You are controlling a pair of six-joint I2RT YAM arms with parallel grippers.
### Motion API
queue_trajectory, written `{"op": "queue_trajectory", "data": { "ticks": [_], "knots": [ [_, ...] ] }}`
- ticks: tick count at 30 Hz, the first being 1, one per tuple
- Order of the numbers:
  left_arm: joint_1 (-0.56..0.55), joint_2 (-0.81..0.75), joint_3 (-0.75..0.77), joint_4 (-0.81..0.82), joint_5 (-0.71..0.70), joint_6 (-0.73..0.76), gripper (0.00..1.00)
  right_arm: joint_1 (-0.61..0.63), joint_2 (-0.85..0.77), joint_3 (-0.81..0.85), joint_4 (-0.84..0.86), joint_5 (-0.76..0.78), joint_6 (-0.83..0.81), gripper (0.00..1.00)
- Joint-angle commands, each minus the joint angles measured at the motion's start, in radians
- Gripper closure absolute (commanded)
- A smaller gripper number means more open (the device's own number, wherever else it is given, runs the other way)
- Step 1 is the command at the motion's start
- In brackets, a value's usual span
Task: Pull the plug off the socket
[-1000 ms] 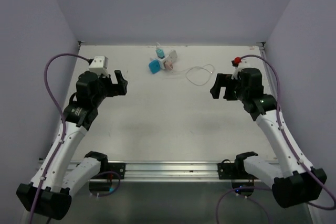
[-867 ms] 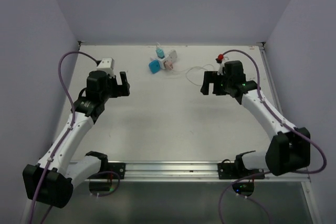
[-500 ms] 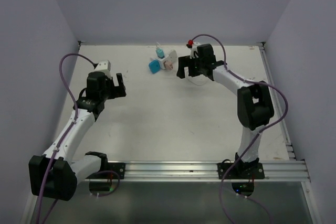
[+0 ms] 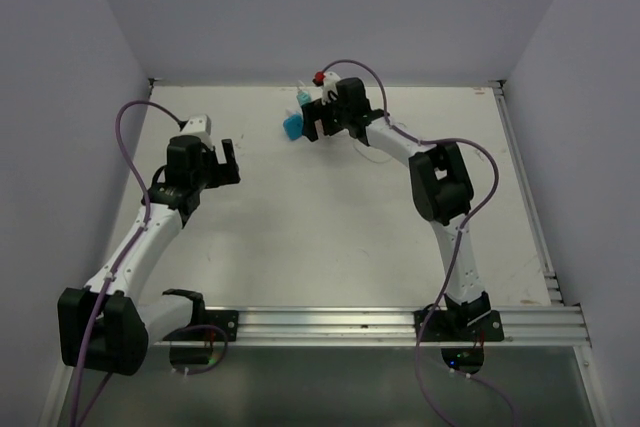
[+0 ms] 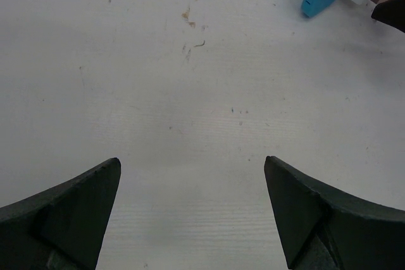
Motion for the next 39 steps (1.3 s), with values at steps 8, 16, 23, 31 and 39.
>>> {"op": "queue_trajectory", "data": {
  "ticks": [8,16,23,31,39],
  "knots": [
    [0.009,0.011,0.012,0.046,-0.001,-0.017,0.00,0.012,0.105,0.169,0.091,0.100,-0.020,0.01],
    [0.009,0.014,0.012,0.049,0.007,-0.017,0.00,0.016,0.151,0.220,0.113,0.126,-0.021,0.09],
    [0.009,0.015,0.010,0.049,0.013,-0.015,0.00,0.016,0.166,0.220,0.117,0.118,-0.026,0.23],
    [0.009,0.009,0.009,0.052,0.011,-0.014,0.00,0.019,0.136,0.173,0.125,0.109,-0.032,0.53],
    [0.010,-0.002,0.004,0.054,0.014,-0.014,0.00,0.024,-0.013,-0.005,0.159,0.063,-0.041,0.81]
  ]
}}
